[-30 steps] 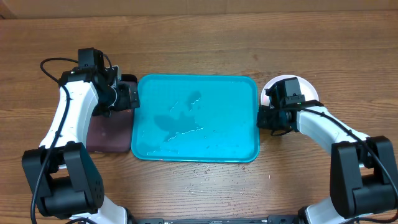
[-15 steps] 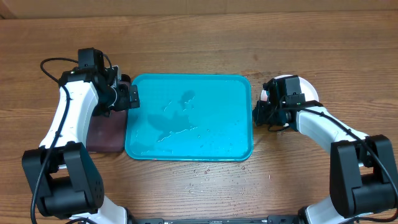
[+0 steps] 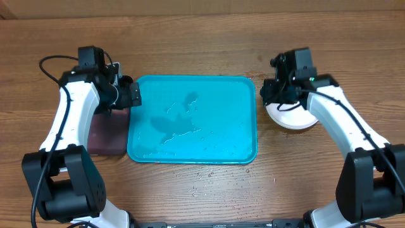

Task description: Clean dirty plates on tray and stack at the side

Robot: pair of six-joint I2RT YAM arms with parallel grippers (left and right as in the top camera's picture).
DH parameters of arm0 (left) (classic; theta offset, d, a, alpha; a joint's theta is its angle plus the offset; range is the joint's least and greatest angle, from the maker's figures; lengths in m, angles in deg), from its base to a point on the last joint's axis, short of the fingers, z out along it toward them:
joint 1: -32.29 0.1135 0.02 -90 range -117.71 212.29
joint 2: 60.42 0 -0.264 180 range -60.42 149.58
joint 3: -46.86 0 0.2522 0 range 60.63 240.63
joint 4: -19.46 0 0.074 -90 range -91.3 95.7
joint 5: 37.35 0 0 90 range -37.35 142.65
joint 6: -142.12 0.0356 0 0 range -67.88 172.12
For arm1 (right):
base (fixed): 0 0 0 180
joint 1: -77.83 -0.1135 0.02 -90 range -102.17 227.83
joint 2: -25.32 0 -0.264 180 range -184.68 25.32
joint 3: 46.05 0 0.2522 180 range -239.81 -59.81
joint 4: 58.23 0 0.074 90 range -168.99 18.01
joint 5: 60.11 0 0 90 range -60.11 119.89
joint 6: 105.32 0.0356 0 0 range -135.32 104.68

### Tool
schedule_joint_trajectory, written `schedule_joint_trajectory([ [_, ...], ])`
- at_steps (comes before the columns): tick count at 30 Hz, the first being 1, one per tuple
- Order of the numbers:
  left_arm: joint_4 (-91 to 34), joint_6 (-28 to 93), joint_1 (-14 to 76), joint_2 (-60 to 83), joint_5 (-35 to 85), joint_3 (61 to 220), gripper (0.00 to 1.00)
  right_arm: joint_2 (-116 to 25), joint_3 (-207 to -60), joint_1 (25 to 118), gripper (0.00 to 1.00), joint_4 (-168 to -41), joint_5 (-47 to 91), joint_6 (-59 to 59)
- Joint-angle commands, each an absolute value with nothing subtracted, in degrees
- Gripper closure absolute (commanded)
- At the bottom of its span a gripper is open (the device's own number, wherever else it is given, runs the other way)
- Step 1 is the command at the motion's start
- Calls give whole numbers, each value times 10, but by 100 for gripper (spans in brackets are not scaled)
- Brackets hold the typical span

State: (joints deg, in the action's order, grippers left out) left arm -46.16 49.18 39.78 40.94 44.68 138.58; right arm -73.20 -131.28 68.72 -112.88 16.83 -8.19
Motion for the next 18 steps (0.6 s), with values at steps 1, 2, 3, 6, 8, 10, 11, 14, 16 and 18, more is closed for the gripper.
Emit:
schedule_joint_trajectory([
  [1, -489, 503, 394, 392, 440, 1447, 0, -712, -1372, 685, 63, -1175, 175, -119],
  [2, -507, 504, 394, 392, 440, 1459, 0, -712, -1386, 685, 53, -1194, 175, -122],
  [3, -529, 505, 394, 392, 440, 1471, 0, -712, -1398, 685, 41, -1212, 178, -122],
  [6, -591, 508, 394, 392, 440, 1486, 0, -711, -1427, 687, 0, -1251, 179, -118],
  [8, -623, 508, 394, 392, 440, 1484, 0, -704, -1432, 690, 0, -1263, 190, -91],
  [10, -648, 509, 394, 391, 440, 1477, 0, -694, -1432, 693, 0, -1275, 211, -69],
  [11, -657, 509, 394, 389, 440, 1473, 0, -688, -1432, 695, 0, -1282, 222, -63],
  [14, -662, 513, 394, 372, 440, 1452, 0, -666, -1431, 698, 0, -1307, 245, -63],
  [16, -648, 513, 394, 350, 440, 1430, 0, -652, -1431, 698, 0, -1323, 254, -63],
  [18, -630, 513, 394, 319, 437, 1402, 0, -634, -1427, 698, 0, -1330, 256, -63],
])
